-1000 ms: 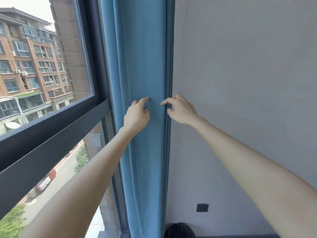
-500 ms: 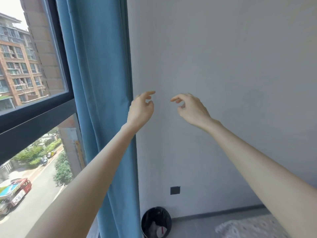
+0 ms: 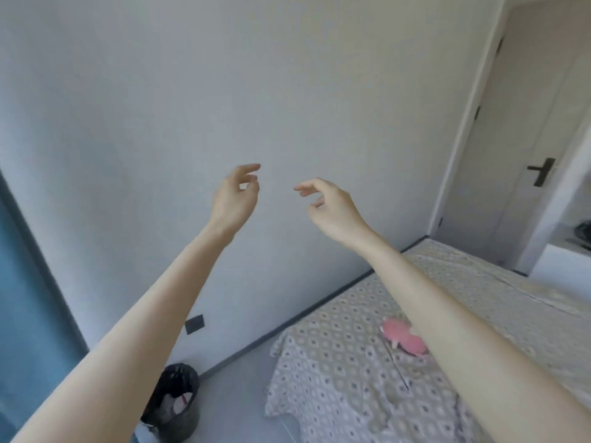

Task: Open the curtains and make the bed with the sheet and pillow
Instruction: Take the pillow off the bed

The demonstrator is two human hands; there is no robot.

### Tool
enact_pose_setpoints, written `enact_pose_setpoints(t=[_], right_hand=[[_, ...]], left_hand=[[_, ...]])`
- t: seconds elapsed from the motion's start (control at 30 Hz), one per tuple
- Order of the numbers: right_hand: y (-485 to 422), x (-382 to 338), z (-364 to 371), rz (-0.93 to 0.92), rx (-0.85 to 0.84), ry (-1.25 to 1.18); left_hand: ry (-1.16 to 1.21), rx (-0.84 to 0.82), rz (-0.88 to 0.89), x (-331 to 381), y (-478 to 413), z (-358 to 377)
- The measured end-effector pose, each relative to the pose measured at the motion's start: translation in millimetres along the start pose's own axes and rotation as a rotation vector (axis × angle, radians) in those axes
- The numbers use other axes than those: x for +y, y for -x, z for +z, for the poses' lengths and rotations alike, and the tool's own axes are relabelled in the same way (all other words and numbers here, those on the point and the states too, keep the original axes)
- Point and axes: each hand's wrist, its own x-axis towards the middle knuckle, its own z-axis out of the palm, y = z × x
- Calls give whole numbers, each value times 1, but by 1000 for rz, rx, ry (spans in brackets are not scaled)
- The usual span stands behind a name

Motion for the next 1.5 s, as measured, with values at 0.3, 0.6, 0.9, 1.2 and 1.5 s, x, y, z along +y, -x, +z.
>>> enact_pose_setpoints(t=[0.3, 0.6, 0.9, 1.2, 1.5], right_hand=[[93, 106, -106, 321, 216, 184], [206, 161, -198, 696, 443, 345], [364, 148, -280, 1028, 662, 527], [530, 148, -349, 1273, 815, 514], [658, 182, -458, 1331, 775, 498]], left_hand=[[142, -428, 44, 27, 34, 188], [251, -834, 178, 74, 86, 339], [347, -1201, 263, 161, 222, 435], [395, -1449, 311, 228, 381, 506], [346, -1508, 269, 309, 511, 606]])
